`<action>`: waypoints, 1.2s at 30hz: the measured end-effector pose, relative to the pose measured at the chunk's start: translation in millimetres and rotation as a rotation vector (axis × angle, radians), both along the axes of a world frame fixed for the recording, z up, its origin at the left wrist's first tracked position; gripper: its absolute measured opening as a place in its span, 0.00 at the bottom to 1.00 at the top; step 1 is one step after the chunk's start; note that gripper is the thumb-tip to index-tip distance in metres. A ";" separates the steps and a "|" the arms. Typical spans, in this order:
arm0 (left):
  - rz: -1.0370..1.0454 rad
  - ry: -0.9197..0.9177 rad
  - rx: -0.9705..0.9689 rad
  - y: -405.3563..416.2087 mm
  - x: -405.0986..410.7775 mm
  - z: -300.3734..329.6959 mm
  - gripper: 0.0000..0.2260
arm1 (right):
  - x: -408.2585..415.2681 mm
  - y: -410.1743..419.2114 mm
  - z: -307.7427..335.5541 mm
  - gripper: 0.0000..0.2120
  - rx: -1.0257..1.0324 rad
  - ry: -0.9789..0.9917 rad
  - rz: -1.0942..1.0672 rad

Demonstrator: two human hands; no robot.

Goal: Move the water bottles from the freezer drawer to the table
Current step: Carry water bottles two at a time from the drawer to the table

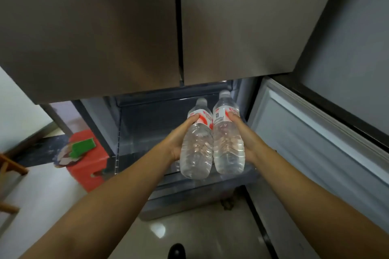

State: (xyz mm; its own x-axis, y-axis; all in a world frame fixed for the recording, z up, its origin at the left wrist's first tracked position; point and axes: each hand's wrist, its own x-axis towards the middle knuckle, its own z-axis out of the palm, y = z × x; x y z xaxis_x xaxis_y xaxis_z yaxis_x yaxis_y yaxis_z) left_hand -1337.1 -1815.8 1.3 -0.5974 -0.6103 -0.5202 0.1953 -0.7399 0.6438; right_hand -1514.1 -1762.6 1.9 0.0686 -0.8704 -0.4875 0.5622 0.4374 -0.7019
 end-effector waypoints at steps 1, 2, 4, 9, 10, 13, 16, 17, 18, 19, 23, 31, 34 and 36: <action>-0.043 -0.004 -0.015 4.5 -9.1 2.4 0.28 | -5.6 8.6 2.2 0.25 -0.036 0.060 -0.044; -0.091 -0.021 -0.033 8.7 -19.1 4.0 0.25 | -12.7 18.5 2.8 0.23 -0.075 0.157 -0.097; -0.152 -0.062 -0.065 13.5 -35.5 3.5 0.20 | -23.8 38.1 3.4 0.17 -0.130 0.337 -0.187; -0.322 -0.102 -0.117 40.6 -81.4 10.4 0.14 | -42.3 95.8 3.0 0.24 -0.143 0.600 -0.422; -0.335 -0.075 -0.138 45.0 -86.8 9.4 0.09 | -41.6 104.9 3.7 0.26 -0.132 0.614 -0.461; -0.448 -0.056 -0.246 59.7 -96.3 9.1 0.10 | -33.4 136.9 0.0 0.24 -0.056 0.684 -0.604; -0.662 -0.068 -0.376 72.2 -99.3 -2.1 0.13 | -18.7 171.8 -7.9 0.19 0.033 0.779 -0.712; -0.699 -0.063 -0.440 76.5 -100.2 -6.3 0.12 | -14.4 182.4 -13.6 0.19 0.059 0.793 -0.750; -0.744 -0.046 -0.497 85.9 -101.1 -8.9 0.13 | -7.7 195.8 -18.0 0.18 0.085 0.794 -0.789; -0.780 -0.049 -0.551 92.3 -101.6 -12.5 0.14 | -1.9 207.0 -23.4 0.17 0.108 0.803 -0.819; -0.936 -0.113 -0.625 119.9 -104.7 -34.2 0.14 | 23.2 252.0 -40.2 0.14 0.211 0.836 -0.899; -1.225 -0.141 -0.678 194.4 -99.9 -60.9 0.20 | 75.7 342.9 -60.7 0.18 0.403 0.769 -1.122; -1.291 -0.147 -0.710 225.8 -95.9 -62.6 0.17 | 95.3 374.4 -64.4 0.18 0.464 0.789 -1.153; -1.327 -0.159 -0.750 250.8 -97.5 -66.4 0.27 | 110.3 398.4 -66.0 0.18 0.516 0.811 -1.197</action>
